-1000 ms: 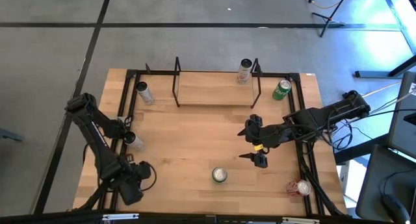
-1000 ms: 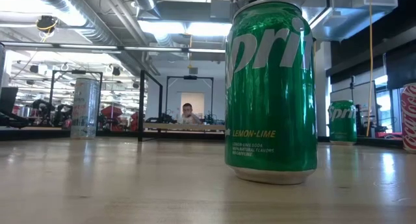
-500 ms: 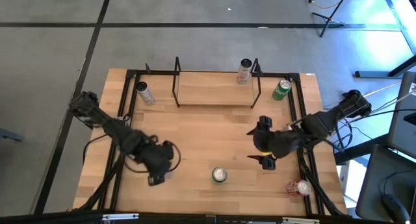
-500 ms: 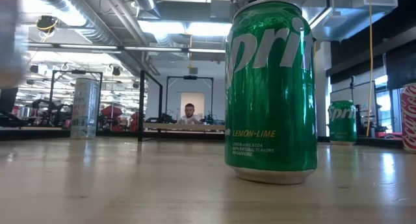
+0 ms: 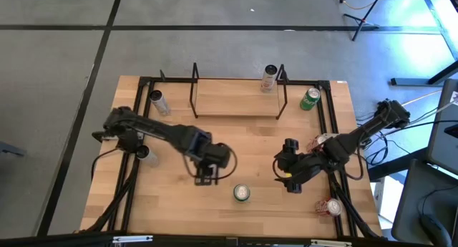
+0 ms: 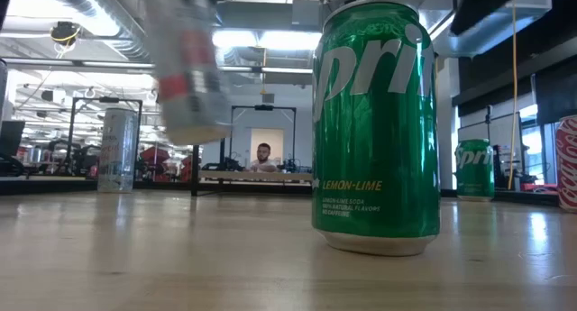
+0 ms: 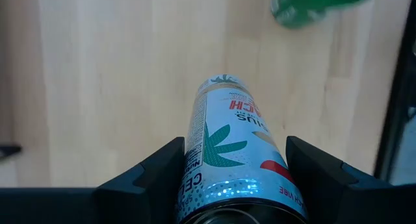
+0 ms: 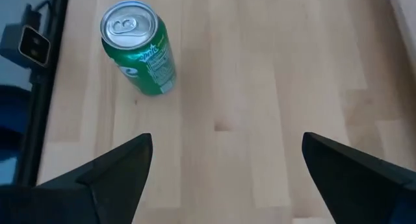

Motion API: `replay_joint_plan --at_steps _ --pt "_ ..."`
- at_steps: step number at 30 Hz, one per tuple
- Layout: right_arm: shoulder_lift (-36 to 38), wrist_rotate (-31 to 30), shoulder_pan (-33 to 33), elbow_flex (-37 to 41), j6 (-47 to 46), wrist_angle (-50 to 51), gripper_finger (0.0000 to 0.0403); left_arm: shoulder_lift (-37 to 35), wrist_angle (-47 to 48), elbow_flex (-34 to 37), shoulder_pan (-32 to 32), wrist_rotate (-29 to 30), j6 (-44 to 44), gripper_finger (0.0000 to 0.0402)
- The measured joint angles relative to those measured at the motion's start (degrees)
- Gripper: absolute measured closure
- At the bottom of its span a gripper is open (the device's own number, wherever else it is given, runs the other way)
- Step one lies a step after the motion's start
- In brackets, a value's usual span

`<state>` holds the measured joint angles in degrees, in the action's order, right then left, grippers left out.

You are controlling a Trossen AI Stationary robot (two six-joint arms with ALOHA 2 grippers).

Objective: Place canned beverage on shelf
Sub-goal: Put the white pink soda can on the shelf aligned with the other white pink soda can

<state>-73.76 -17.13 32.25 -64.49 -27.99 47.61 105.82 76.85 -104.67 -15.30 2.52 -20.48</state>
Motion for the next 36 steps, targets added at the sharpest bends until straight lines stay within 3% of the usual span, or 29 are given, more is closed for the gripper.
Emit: replay_joint_plan --at_steps 6,13,25,36 --pt "2.7 0.3 0.0 7.6 -4.0 -7.2 0.0022 6.8 0.2 -6.1 5.1 0.4 6.0 0.0182" --pt "3.0 1.2 0.0 11.8 -7.7 -11.4 0.0022 11.5 -0.8 -6.9 7.5 0.8 8.9 0.0182" --pt "3.0 1.8 0.0 12.0 -6.4 -11.5 0.0022 13.9 -3.6 -6.9 8.8 -0.6 9.0 0.018" --pt "3.0 1.8 0.0 12.0 -6.2 -11.3 0.0022 13.8 -6.2 -6.9 8.4 -0.7 9.4 0.0131"
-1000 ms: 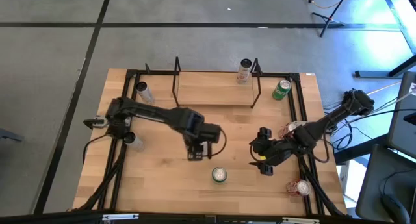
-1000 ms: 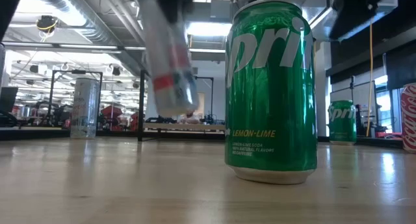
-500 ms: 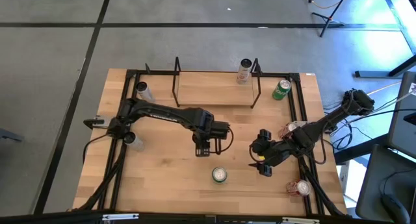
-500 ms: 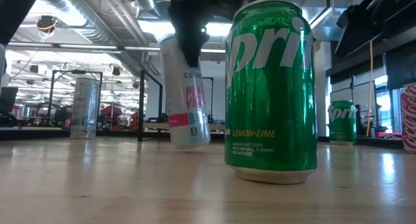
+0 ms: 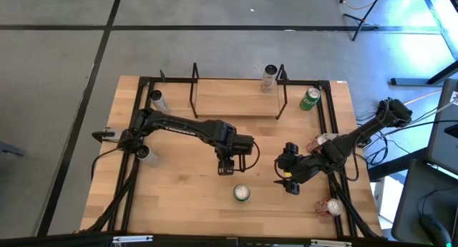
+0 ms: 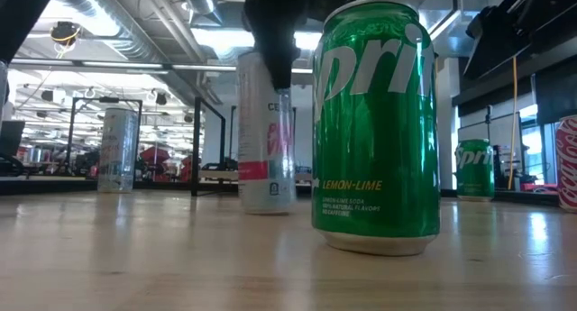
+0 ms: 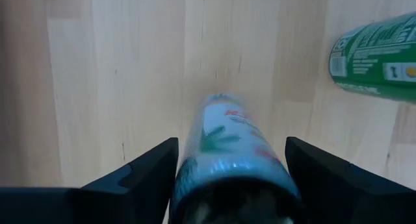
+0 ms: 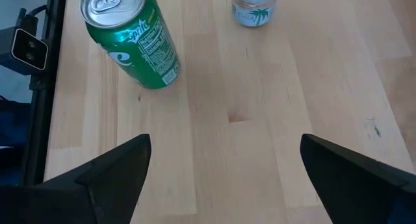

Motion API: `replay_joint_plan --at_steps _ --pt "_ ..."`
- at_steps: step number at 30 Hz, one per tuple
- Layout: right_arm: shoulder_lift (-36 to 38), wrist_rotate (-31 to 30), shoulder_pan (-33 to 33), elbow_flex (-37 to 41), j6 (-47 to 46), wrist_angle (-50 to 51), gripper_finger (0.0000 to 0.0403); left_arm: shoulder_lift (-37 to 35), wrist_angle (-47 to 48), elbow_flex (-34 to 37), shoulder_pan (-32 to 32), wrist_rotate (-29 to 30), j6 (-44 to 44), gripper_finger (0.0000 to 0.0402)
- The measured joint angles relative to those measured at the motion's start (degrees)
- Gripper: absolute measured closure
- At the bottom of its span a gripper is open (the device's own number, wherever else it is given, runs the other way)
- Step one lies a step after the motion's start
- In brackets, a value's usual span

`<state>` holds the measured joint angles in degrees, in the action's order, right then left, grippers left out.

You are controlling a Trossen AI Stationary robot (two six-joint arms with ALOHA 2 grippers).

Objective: Place canned beverage on shelf
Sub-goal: Put the white pink soda can on the shelf aligned with the other white pink soda can

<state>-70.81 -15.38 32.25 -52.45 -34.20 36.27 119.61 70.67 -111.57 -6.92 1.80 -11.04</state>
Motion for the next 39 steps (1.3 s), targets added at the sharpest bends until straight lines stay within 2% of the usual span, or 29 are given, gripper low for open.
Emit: replay_joint_plan --at_steps 10,16,21,25,30,35,39 --pt "0.0 -0.4 0.0 0.0 0.0 0.0 0.0022 -0.8 0.4 0.0 -0.1 0.0 1.1 0.0093" --pt "0.0 -0.4 0.0 0.0 -0.1 -0.9 0.0022 -6.6 0.4 0.1 -0.8 0.7 -0.6 0.0092" --pt "-0.1 0.9 0.0 0.0 -1.8 -5.8 0.0022 -13.3 0.7 0.1 -2.5 2.8 -3.9 0.0092" --pt "-0.8 -2.2 -0.3 0.0 -1.5 -12.2 0.0022 -19.1 0.8 1.6 -4.9 5.0 -5.3 0.0092" --pt "-3.0 -4.6 -2.9 0.0 1.5 -21.1 0.0022 -28.9 -0.4 10.3 -8.0 9.3 -10.1 0.0092" --pt "-6.5 -3.7 -8.0 -1.2 6.1 -29.1 0.0022 -42.0 -6.8 26.3 -12.4 12.0 -18.6 0.0095" --pt "-10.3 -1.7 -12.0 -6.6 9.7 -28.4 0.0022 -52.2 -11.5 37.9 -17.6 16.9 -27.5 0.01"
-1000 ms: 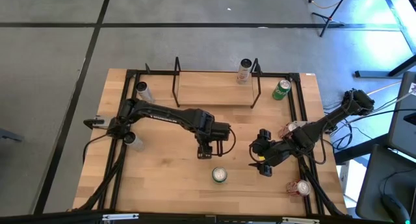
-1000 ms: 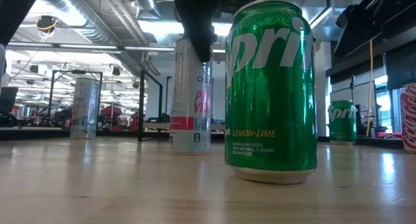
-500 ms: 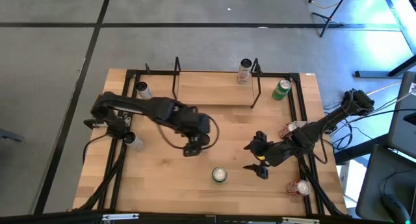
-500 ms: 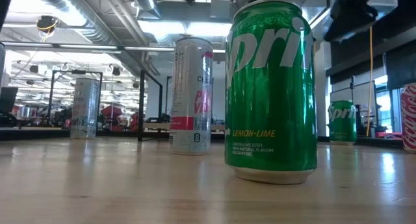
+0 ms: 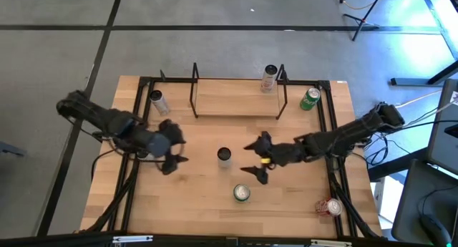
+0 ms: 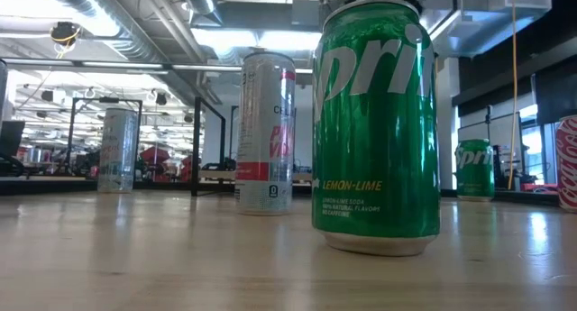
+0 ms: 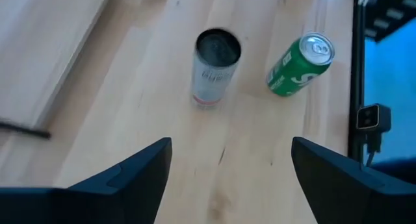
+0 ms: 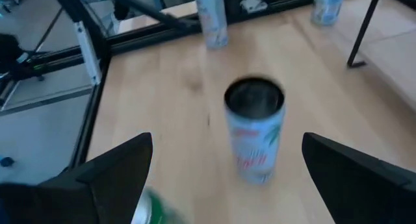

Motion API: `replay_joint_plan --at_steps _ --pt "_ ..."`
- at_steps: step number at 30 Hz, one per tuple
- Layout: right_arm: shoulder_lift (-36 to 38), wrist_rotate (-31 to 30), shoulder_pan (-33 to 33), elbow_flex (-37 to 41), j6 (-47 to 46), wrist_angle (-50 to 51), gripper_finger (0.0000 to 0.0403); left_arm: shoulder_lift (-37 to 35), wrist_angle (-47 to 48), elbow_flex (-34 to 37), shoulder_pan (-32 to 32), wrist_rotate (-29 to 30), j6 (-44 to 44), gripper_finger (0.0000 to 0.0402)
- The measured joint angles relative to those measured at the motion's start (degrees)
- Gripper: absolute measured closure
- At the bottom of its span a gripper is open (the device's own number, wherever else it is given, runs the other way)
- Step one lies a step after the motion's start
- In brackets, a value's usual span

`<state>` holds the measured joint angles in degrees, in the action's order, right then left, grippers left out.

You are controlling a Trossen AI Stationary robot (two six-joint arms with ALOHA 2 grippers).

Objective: Place canned beverage on shelf
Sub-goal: Put the white pink soda can on the shelf aligned with the other white pink soda can

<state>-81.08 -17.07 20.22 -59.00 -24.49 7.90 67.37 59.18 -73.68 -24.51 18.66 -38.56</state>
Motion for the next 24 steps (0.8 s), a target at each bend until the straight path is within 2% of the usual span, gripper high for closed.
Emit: replay_joint_plan --at_steps 3,7,16,24 --pt "-3.3 1.3 -2.4 -4.7 1.9 0.5 0.0022 -6.0 -3.0 6.3 -3.7 3.2 -6.1 0.0103" --pt "-7.8 2.4 -5.0 -12.1 2.5 4.9 0.0022 -10.7 -6.1 9.1 -6.3 4.4 -8.1 0.0104" --pt "-18.5 3.8 -8.0 -26.0 1.0 15.7 0.0022 -13.5 -5.7 9.2 -9.4 4.5 -3.1 0.0104" --pt "-23.4 4.7 -7.9 -27.9 0.3 18.1 0.0022 -13.3 -4.9 9.2 -9.4 4.4 -1.4 0.0104"
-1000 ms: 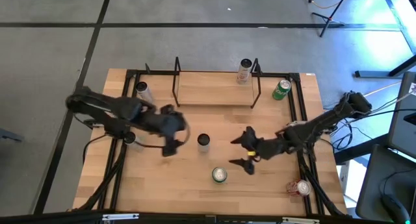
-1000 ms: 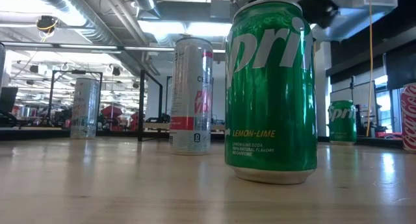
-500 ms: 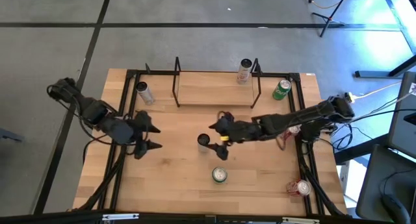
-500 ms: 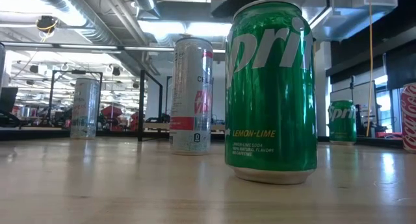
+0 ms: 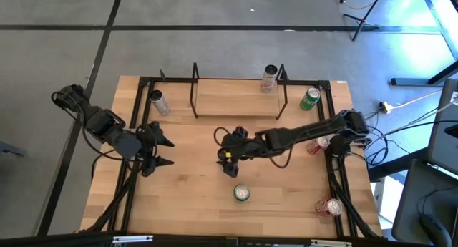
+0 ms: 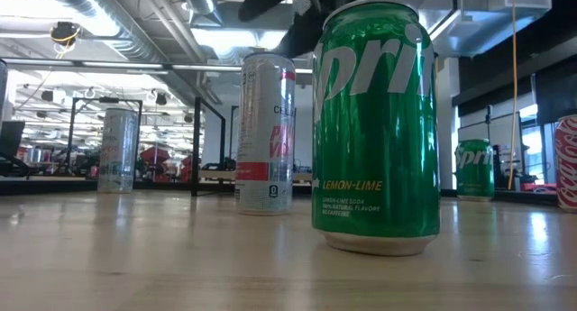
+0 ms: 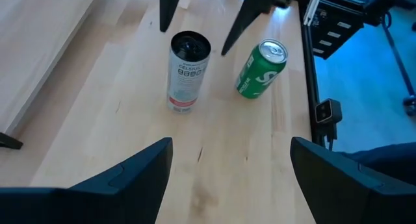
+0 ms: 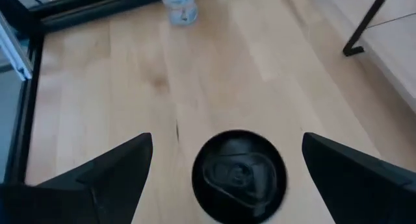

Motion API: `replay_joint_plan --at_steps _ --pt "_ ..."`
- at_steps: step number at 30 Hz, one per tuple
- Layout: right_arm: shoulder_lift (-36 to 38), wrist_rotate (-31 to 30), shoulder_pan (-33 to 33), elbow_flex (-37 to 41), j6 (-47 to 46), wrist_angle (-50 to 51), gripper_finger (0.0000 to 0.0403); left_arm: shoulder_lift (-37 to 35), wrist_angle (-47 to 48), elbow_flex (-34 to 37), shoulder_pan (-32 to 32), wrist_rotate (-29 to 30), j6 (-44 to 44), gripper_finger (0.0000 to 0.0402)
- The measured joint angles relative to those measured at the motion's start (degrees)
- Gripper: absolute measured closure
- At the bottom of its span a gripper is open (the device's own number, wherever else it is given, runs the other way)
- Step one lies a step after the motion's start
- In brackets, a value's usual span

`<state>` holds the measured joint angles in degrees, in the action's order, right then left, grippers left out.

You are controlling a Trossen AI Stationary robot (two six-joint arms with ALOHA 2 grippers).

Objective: Place canned beverage on shelf
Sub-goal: Put the white pink soda can on the shelf aligned with the other white pink soda can

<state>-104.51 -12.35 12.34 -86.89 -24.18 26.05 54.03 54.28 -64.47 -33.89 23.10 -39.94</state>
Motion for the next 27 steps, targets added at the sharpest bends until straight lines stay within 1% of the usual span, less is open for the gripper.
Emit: replay_joint_plan --at_steps 4,9,18,20,22,24,27 --pt "-1.6 -0.1 0.0 0.0 0.0 1.1 0.0022 0.0 0.1 0.0 0.0 0.0 0.0 0.0104" --pt "-2.7 -1.7 0.0 0.0 0.0 1.3 0.0022 0.0 0.1 0.0 0.0 0.2 0.0 0.0104" --pt "-5.4 -1.1 0.0 0.1 -0.8 1.3 0.0024 0.0 0.2 0.0 0.0 0.4 0.0 0.0104" --pt "-5.4 -1.2 0.0 0.1 -1.1 1.2 0.0036 0.0 0.1 0.0 0.0 0.4 0.0 0.0104" --pt "-5.4 -1.2 0.0 0.1 -1.1 1.3 0.0057 0.0 0.1 0.0 0.0 0.4 0.0 0.0104" --pt "-5.4 -1.1 0.0 0.1 -1.1 1.6 0.0085 0.0 0.1 0.0 0.0 0.4 0.0 0.0104" --pt "-5.4 -0.8 0.0 0.1 -1.5 1.5 0.0137 0.0 0.1 0.0 0.0 0.4 0.0 0.0104"
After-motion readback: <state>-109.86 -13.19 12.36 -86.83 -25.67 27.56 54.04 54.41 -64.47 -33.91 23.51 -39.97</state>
